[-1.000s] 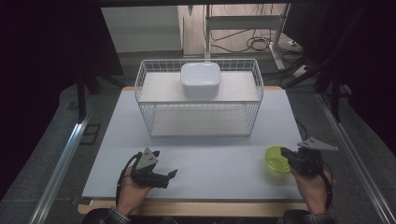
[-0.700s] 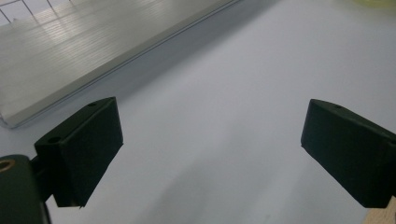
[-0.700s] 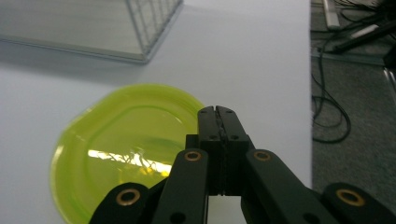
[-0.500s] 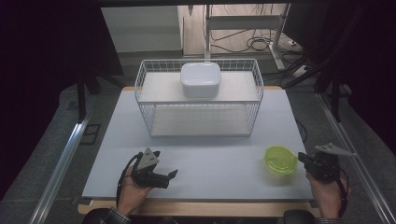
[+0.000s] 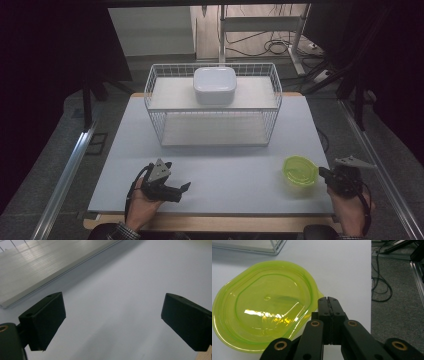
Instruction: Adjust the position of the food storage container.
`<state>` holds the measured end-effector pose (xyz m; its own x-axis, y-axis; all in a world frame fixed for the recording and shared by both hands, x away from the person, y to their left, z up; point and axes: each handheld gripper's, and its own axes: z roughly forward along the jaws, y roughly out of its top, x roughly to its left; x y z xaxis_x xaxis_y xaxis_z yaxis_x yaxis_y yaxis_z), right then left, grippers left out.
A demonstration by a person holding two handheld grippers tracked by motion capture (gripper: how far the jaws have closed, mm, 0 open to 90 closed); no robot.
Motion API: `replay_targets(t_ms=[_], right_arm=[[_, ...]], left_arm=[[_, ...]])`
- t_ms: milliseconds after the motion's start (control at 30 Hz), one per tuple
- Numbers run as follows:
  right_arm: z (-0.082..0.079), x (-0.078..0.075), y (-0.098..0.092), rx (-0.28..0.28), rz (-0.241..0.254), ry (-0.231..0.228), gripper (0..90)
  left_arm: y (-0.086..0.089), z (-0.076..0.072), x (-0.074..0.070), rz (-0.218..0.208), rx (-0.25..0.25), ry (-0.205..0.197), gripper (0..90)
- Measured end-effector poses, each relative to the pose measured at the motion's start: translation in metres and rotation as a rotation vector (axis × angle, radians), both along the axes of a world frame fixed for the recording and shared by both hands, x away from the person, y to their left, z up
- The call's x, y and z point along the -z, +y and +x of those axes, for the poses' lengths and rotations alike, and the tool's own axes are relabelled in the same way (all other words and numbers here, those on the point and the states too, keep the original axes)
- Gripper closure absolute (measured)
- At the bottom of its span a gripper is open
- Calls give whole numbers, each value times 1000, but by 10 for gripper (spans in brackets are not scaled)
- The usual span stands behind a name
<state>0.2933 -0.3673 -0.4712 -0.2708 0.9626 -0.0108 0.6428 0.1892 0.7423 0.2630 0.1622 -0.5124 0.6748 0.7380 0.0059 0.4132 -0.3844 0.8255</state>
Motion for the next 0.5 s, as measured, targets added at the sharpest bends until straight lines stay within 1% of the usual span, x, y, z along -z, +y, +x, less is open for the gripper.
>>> replay_targets(t_ms=[433,500], right_arm=[[9,5,19,-55,0,22,893],[11,5,22,-61,8,27,893]], left_arm=[[-2,0,1,9,5,3,52],[-3,0,1,9,6,4,52]])
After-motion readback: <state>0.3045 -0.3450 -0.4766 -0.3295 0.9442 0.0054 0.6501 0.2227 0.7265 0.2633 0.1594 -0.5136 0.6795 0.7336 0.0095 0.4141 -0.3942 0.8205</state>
